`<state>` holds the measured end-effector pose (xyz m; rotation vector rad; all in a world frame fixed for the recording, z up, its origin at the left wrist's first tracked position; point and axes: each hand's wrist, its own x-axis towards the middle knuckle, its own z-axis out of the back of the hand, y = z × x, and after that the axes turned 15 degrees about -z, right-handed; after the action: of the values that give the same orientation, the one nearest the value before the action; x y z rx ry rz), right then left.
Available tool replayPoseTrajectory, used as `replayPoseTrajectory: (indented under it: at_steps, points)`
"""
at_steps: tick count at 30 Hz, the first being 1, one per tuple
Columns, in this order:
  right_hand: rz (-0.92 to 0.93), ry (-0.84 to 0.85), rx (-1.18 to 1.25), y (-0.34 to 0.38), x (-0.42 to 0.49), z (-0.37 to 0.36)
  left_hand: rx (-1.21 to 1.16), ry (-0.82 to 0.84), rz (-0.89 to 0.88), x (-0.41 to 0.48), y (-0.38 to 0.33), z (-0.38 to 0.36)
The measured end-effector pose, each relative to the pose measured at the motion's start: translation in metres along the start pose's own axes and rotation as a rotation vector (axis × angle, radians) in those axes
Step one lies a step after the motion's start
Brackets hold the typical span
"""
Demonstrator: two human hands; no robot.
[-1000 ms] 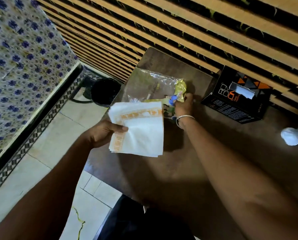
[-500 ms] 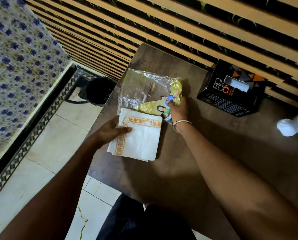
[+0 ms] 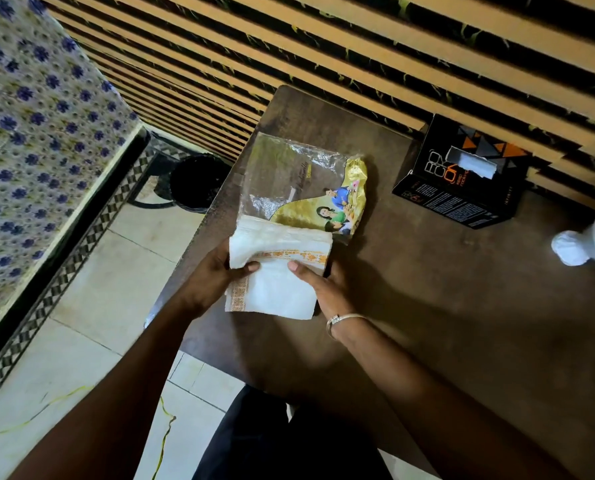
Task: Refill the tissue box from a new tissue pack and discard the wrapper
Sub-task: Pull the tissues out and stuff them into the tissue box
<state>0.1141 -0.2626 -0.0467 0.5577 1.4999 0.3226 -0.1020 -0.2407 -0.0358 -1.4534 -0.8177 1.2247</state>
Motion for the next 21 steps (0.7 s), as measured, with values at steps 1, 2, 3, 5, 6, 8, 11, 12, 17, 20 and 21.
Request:
replayPoseTrajectory:
  at_steps: [1, 2, 3, 5, 6, 8, 11, 12, 17, 20, 21]
  points:
    - [0.033, 0.039, 0.007, 0.001, -0.001, 0.001, 0.006, 0.013, -0.033, -0.003, -0.001, 0.000]
    - [0.049, 0.065, 0.000, 0.002, 0.000, 0.004, 0.009, 0.026, -0.069, -0.005, -0.004, 0.000]
    - [0.051, 0.091, -0.023, 0.001, 0.002, 0.008, -0.002, 0.034, -0.095, -0.007, -0.007, 0.000]
    - [0.023, 0.154, -0.102, -0.001, 0.000, 0.014, -0.036, 0.048, -0.100, -0.010, -0.011, 0.001]
    - [0.020, 0.175, -0.143, -0.001, -0.003, 0.016, -0.042, 0.061, -0.105, -0.011, -0.013, 0.000]
    - [0.041, 0.135, -0.184, -0.003, -0.006, 0.014, -0.035, 0.079, -0.111, -0.014, -0.016, 0.000]
    - [0.171, -0.006, -0.254, -0.012, -0.009, 0.013, -0.012, 0.059, -0.120, -0.019, -0.023, -0.003]
    - [0.185, -0.018, -0.279, -0.018, -0.009, 0.016, 0.020, 0.065, -0.142, -0.020, -0.025, -0.005]
    - [0.322, -0.080, -0.344, -0.030, -0.017, 0.014, 0.142, 0.093, -0.237, -0.025, -0.025, -0.014]
    - [0.330, -0.109, -0.317, -0.022, -0.027, 0.013, 0.134, 0.048, -0.250, -0.028, -0.023, -0.020]
    - [0.316, -0.057, -0.315, -0.020, -0.031, 0.015, 0.162, 0.031, -0.270, -0.029, -0.028, -0.023]
